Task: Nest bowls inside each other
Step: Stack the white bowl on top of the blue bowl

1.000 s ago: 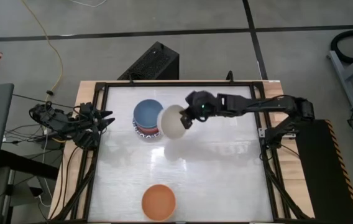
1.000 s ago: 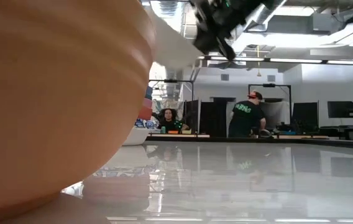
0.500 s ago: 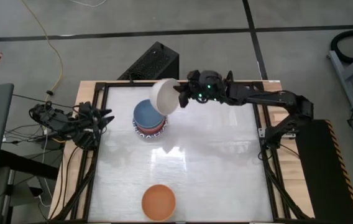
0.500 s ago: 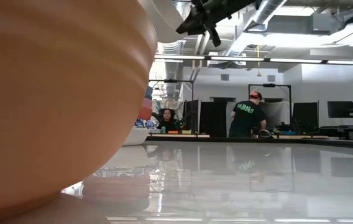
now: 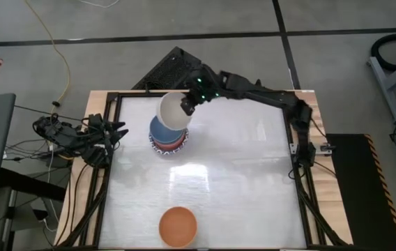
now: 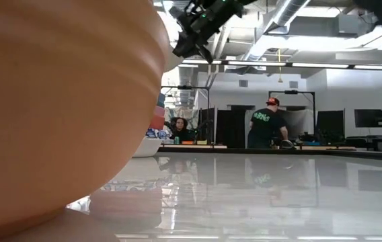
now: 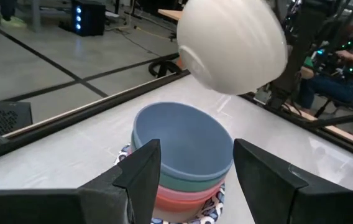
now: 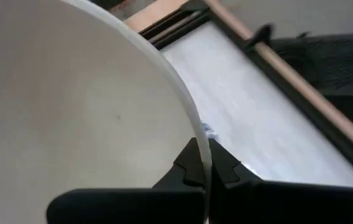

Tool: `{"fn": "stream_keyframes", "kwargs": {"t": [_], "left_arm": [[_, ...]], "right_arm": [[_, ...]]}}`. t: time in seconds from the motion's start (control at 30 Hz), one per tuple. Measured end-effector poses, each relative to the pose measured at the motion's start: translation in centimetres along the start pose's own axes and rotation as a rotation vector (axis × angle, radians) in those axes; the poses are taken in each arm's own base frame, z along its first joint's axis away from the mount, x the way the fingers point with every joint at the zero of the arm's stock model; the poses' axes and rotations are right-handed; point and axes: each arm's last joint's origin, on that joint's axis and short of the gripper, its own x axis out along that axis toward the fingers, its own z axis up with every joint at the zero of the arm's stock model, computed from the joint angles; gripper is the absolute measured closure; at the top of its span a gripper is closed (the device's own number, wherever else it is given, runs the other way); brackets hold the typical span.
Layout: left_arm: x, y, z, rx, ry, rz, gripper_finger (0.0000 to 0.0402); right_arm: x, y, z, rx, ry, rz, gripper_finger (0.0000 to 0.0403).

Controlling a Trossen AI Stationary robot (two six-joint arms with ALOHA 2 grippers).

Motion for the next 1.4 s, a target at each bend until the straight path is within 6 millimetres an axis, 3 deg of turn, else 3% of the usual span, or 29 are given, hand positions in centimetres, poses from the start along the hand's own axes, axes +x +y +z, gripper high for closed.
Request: {"fn": "stream_keyframes", "kwargs": {"t": [0.27,0.6,0.97,1.4], "left_arm": [[0.0,0.0,0.0,0.001,0.009,-0.016,0.021],[0.0,-0.2,-0.1,-0.014,0.028,-0.049,0.021],[0.0,-0.2,-0.1,-0.035,0.033,-0.055,0.021],[0.0,-0.2,-0.1,-0.037,0.032,-0.054,0.021]], "right_arm": [[2.8,0.0,2.0,-0.028,0.102,0.038,0.0398],[6.5,-0.7,0.3,-0.016,0.195,0.085,0.0398],[6.5,-0.6,0.2,-0.045,0.207,0.087,0.0397],[8.0,-1.1,-1.6,-0.055,0.261,0.025,0.0395]]}}
